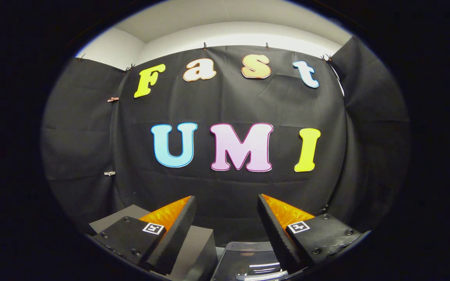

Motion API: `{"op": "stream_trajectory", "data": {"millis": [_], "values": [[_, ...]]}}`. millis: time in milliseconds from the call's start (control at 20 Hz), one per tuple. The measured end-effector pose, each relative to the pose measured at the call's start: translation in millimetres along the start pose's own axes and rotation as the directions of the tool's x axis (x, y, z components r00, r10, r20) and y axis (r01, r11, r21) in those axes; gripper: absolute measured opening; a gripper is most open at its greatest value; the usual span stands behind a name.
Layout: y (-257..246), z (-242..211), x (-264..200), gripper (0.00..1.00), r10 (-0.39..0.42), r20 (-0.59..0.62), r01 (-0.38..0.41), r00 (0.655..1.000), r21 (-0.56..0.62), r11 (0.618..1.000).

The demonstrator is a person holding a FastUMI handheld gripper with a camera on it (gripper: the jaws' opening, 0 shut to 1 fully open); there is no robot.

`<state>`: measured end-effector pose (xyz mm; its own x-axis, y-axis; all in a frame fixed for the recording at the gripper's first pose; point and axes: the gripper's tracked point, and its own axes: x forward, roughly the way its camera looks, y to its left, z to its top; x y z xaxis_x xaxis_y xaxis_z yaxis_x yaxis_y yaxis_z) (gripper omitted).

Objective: Put the clothes into the washing machine and then close the washing machine lid.

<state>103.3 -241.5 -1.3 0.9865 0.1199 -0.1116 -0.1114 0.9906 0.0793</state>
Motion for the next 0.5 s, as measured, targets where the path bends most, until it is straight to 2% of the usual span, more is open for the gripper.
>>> {"op": "stream_trajectory", "data": {"millis": [500], "values": [[-3.8,1.0,3.9,0.98,0.002,-0.011,-0.002,1.000,0.010,1.000]]}}
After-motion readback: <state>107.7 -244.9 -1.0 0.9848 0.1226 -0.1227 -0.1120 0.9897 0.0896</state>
